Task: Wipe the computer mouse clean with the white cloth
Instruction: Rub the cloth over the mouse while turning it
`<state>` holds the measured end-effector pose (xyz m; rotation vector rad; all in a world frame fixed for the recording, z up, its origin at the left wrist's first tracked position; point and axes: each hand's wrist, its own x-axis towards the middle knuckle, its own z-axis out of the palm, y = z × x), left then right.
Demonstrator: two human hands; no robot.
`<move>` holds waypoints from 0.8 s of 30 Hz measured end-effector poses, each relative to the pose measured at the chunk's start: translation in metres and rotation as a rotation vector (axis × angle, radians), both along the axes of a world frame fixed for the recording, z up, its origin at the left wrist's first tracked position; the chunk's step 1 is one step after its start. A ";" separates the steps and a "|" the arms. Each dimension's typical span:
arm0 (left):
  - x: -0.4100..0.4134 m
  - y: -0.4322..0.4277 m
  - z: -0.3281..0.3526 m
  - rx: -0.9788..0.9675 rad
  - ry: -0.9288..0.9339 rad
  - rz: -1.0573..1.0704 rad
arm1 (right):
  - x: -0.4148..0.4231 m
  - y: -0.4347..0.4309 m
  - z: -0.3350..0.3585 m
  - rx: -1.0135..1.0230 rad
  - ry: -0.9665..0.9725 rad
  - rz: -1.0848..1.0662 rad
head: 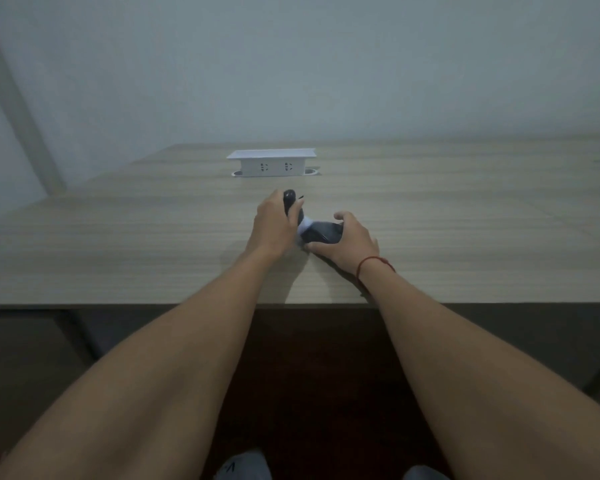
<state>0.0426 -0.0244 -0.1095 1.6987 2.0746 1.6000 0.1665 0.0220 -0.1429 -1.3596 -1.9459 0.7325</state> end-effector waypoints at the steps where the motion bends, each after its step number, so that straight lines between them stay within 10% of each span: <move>1: 0.002 0.000 0.004 0.044 0.014 -0.020 | 0.000 -0.001 0.001 -0.001 -0.009 -0.002; 12: 0.005 0.005 0.009 -0.008 0.139 -0.064 | 0.004 -0.006 0.003 0.024 -0.015 -0.013; 24: 0.000 -0.003 -0.020 -0.019 -0.306 0.122 | 0.009 -0.009 0.009 0.021 0.123 0.108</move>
